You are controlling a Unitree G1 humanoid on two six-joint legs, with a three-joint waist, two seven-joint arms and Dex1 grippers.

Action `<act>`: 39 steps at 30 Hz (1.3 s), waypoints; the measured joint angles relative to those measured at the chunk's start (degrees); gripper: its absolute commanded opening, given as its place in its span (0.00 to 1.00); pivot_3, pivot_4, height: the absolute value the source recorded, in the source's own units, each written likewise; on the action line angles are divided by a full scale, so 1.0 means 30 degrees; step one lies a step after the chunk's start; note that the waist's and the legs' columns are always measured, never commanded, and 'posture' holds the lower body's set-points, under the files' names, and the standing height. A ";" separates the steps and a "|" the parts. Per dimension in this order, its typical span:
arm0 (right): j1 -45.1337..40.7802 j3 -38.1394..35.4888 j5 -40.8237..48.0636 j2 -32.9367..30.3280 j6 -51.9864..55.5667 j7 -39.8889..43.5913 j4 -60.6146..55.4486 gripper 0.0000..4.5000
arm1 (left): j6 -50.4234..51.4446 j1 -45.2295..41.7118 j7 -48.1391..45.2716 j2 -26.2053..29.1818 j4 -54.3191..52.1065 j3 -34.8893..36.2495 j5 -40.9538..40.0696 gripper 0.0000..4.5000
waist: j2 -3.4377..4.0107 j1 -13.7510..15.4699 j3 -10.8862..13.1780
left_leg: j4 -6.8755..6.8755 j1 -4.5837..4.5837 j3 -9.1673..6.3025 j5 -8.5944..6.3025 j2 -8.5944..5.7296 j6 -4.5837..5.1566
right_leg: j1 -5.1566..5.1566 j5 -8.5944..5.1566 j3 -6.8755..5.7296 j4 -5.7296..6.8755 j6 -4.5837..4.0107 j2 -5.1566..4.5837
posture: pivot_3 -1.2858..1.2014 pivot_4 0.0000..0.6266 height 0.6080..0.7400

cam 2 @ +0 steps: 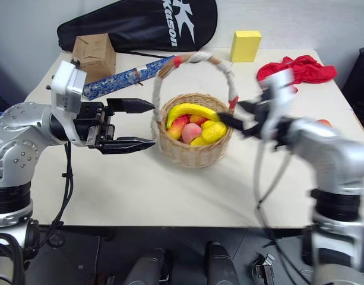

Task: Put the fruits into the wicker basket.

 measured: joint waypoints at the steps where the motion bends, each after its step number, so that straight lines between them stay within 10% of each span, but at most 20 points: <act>1: 0.0645 -0.0246 -0.0639 -0.0845 -0.0506 0.0133 0.0614 0.99 | -0.0009 -0.0021 -0.0032 -0.0032 0.0022 -0.0018 0.0002 1.00 | -0.0014 -0.0017 -0.0008 | 0.0002 0.0021 0.0018 -0.0002 0.0000 0.0006 | 0.0018 0.0004 0.0009 0.0000 0.0005 0.0002 | 0.52 0.24 1.00; 7: 0.2023 0.1741 -0.6670 -0.2999 -0.6026 -0.0627 0.8148 0.99 | -0.0089 -0.0084 -0.0136 -0.0354 0.0094 -0.0180 0.0045 1.00 | -0.0014 -0.0334 -0.0005 | -0.0048 0.0221 0.0254 0.0023 -0.0023 0.0023 | 0.0042 0.0014 0.0100 0.0023 0.0019 0.0034 | 0.52 0.24 1.00; 22: -0.5532 0.3888 -1.1149 -0.0124 -1.4329 -0.2912 2.3799 0.99 | -0.0155 -0.0125 0.0219 -0.0295 -0.0184 -0.0220 0.0150 1.00 | -0.0003 -0.0540 0.0002 | -0.0093 0.0237 0.0286 0.0109 0.0011 -0.0142 | 0.0034 0.0009 0.0141 0.0044 0.0009 0.0047 | 0.52 0.24 1.00; 26: -0.5764 0.3887 -1.1462 -0.0080 -1.4869 -0.3349 2.5088 0.96 | 0.0001 0.0112 0.0458 -0.0260 -0.0249 0.0129 0.0111 1.00 | -0.0003 -0.0534 0.0002 | -0.0091 0.0236 0.0283 0.0109 0.0010 -0.0142 | 0.0038 0.0010 0.0137 0.0042 0.0010 0.0048 | 0.52 0.24 1.00; 33: -0.5660 0.3342 -1.1216 0.0249 -1.5480 -0.2518 2.5762 0.57 | 0.0031 0.0118 0.0525 -0.0175 -0.0399 0.0162 0.0034 1.00 | -0.0003 -0.0609 0.0001 | -0.0092 0.0248 0.0290 0.0109 0.0020 -0.0159 | 0.0037 0.0010 0.0144 0.0045 0.0011 0.0076 | 0.52 0.24 1.00; 39: -0.2983 0.3169 -0.9428 -0.0364 -1.3503 0.3057 2.1262 0.57 | 0.0127 0.0174 0.0598 -0.0081 -0.0397 0.0212 -0.0040 1.00 | -0.0001 -0.0506 0.0002 | -0.0092 0.0232 0.0272 0.0104 0.0022 -0.0151 | 0.0038 0.0014 0.0128 0.0069 0.0018 0.0079 | 0.52 0.24 1.00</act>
